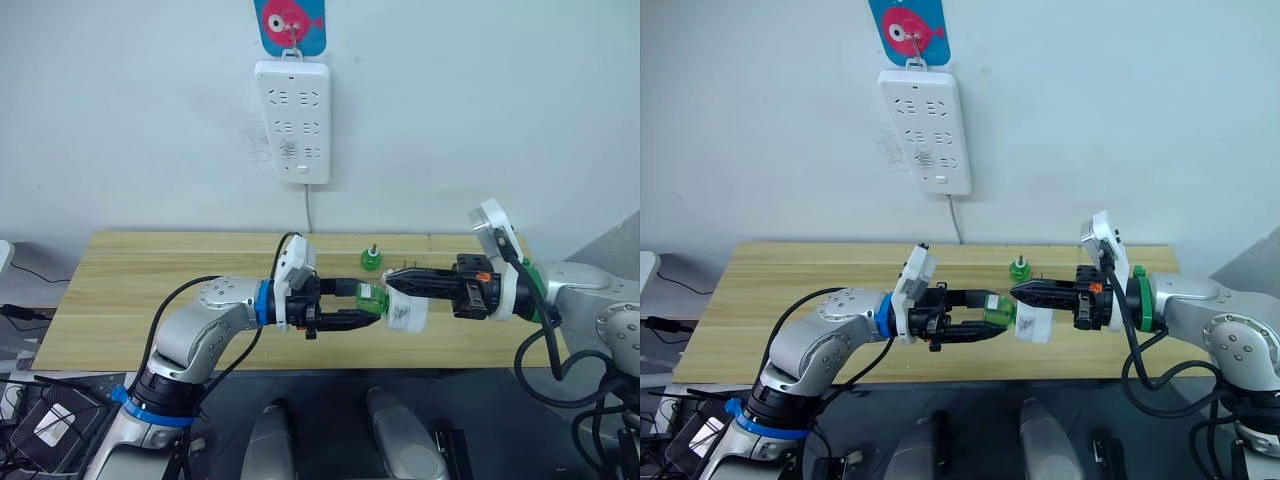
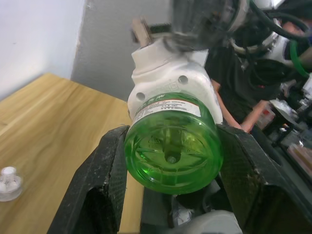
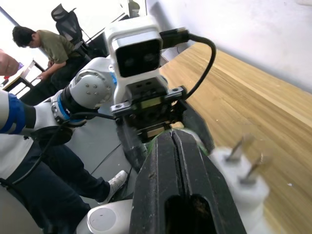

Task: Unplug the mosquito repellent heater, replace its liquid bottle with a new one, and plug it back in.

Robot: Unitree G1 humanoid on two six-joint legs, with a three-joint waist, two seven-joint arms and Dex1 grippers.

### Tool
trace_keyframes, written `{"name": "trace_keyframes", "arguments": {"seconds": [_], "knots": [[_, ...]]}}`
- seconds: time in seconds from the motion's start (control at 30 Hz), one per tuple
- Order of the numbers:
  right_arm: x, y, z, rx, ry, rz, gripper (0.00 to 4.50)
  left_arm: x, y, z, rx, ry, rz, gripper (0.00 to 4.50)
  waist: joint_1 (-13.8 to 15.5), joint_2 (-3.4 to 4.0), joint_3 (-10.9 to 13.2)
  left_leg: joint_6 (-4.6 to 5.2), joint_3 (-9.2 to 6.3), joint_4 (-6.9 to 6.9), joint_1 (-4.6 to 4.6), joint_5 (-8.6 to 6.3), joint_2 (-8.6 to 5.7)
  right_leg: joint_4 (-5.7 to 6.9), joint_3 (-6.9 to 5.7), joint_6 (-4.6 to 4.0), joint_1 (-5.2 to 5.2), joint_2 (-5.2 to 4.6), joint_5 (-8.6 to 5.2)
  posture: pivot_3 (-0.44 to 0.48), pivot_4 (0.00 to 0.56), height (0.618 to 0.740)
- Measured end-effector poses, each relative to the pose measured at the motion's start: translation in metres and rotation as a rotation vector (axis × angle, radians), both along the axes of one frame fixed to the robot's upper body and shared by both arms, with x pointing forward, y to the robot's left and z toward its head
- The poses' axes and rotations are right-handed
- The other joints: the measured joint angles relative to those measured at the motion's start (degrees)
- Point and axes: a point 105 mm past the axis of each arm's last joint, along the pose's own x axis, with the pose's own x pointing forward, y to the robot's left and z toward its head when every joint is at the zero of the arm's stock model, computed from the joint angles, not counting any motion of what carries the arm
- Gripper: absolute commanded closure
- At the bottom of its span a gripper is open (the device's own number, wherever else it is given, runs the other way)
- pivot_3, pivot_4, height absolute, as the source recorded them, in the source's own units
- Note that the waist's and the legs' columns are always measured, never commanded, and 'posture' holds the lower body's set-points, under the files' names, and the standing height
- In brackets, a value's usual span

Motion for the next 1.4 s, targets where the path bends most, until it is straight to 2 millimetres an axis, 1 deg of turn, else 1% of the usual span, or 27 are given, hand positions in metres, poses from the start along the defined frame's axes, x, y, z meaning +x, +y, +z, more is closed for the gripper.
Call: {"name": "trace_keyframes", "arguments": {"seconds": [0.27,0.4,0.47,0.5,0.53,0.6,0.63,0.73,0.83,0.9,0.97,1.03,1.1,1.2,1.33,1.4], "knots": [[0.002,0.000,-0.009,-0.027,0.060,0.007,4.50,-0.003,-0.001,0.001,0.000,-0.015,-0.023,2.16,0.01,0.00,0.00,0.00,0.00,0.00,0.00,0.00,0.00,0.01,-0.01,0.00,0.00,0.00,0.00,-0.242,0.257,0.735],[0.003,0.000,-0.008,-0.023,0.065,0.001,4.50,-0.003,0.000,0.000,0.001,-0.025,-0.018,2.16,-0.01,0.00,0.00,0.00,0.00,0.00,0.01,0.00,0.01,0.01,-0.01,0.00,0.00,0.00,0.00,-0.244,0.255,0.735],[0.002,-0.003,-0.003,-0.001,0.070,-0.003,4.50,-0.004,0.000,-0.002,0.002,-0.023,-0.015,2.16,0.02,0.00,0.00,0.00,0.00,0.00,0.00,0.00,0.01,0.01,-0.01,0.00,0.00,0.00,0.00,-0.248,0.253,0.735],[0.003,-0.005,0.002,0.023,0.067,-0.013,4.12,-0.003,0.001,-0.003,-0.001,-0.022,-0.005,2.16,0.02,0.00,0.00,0.00,0.00,0.00,0.00,0.00,0.01,0.01,-0.01,0.00,0.01,0.00,0.00,-0.253,0.252,0.735],[0.006,-0.009,0.008,0.050,0.055,-0.046,3.89,0.000,0.001,-0.003,-0.011,-0.021,0.018,2.16,0.03,0.00,0.00,0.00,0.00,0.01,0.00,0.00,0.00,0.01,-0.01,0.00,0.01,0.00,0.00,-0.253,0.252,0.735],[0.015,-0.019,0.017,0.104,0.034,-0.135,3.24,0.007,0.003,-0.004,-0.034,-0.005,0.071,2.16,0.02,0.00,0.00,0.00,0.00,0.03,0.00,0.00,0.00,0.01,0.00,0.00,0.02,0.00,0.00,-0.259,0.250,0.735],[0.019,-0.025,0.018,0.121,0.027,-0.185,2.91,0.010,0.005,-0.005,-0.044,0.005,0.103,2.16,0.00,0.00,0.00,0.00,0.00,0.03,0.00,0.00,0.01,0.01,0.00,0.01,0.02,0.00,0.00,-0.262,0.248,0.735],[0.027,-0.041,0.011,0.175,0.051,-0.337,1.73,0.019,0.007,-0.005,-0.108,0.063,0.204,2.16,0.00,0.00,-0.01,0.00,-0.03,0.02,-0.01,0.00,0.01,0.02,-0.03,0.02,0.02,0.00,0.01,-0.265,0.245,0.735],[0.032,-0.054,-0.009,0.257,0.125,-0.497,0.62,0.033,0.006,0.005,-0.236,0.151,0.317,2.16,0.16,0.01,-0.01,0.01,-0.05,0.03,-0.05,0.00,0.00,0.04,-0.03,0.04,0.01,0.00,0.02,-0.270,0.241,0.735],[0.034,-0.060,-0.019,0.297,0.160,-0.586,0.00,0.040,0.007,0.008,-0.292,0.204,0.374,2.16,0.06,0.03,-0.02,0.00,-0.04,0.05,-0.04,0.00,-0.01,0.06,-0.02,0.05,0.01,0.01,0.02,-0.270,0.240,0.735],[0.034,-0.060,-0.029,0.346,0.187,-0.670,0.00,0.050,0.009,0.011,-0.360,0.277,0.446,2.16,-0.17,0.06,-0.04,0.01,-0.03,0.08,-0.02,0.00,0.00,0.09,0.00,0.05,0.01,0.02,0.03,-0.277,0.237,0.735],[0.033,-0.056,-0.034,0.390,0.213,-0.716,0.00,0.055,0.007,0.016,-0.421,0.338,0.478,2.16,-0.39,0.06,-0.04,0.01,-0.02,0.10,-0.02,0.01,0.00,0.10,0.02,0.05,0.01,0.03,0.04,-0.282,0.235,0.735],[0.033,-0.043,-0.032,0.449,0.230,-0.734,0.00,0.058,0.003,0.019,-0.484,0.417,0.498,2.16,-1.04,0.08,-0.06,0.01,-0.02,0.13,-0.01,0.01,0.00,0.09,0.03,0.06,0.04,0.03,0.05,-0.282,0.236,0.735],[0.032,-0.025,-0.030,0.503,0.271,-0.726,0.00,0.060,-0.001,0.020,-0.524,0.491,0.519,2.16,-1.66,0.08,-0.06,0.01,-0.02,0.13,-0.02,0.01,-0.01,0.09,0.03,0.06,0.04,0.03,0.05,-0.288,0.235,0.735],[0.039,-0.013,-0.027,0.564,0.309,-0.761,0.00,0.065,-0.002,0.026,-0.577,0.552,0.530,2.16,-1.76,0.09,-0.06,0.01,-0.05,0.12,-0.02,0.01,0.00,0.09,0.00,0.05,0.04,0.05,0.05,-0.286,0.235,0.735],[0.044,-0.004,-0.019,0.619,0.320,-0.756,0.00,0.066,-0.001,0.027,-0.592,0.570,0.542,2.16,-1.86,0.09,-0.06,0.01,-0.05,0.11,-0.02,0.01,-0.01,0.09,0.01,0.05,0.03,0.05,0.05,-0.286,0.235,0.735]]}}
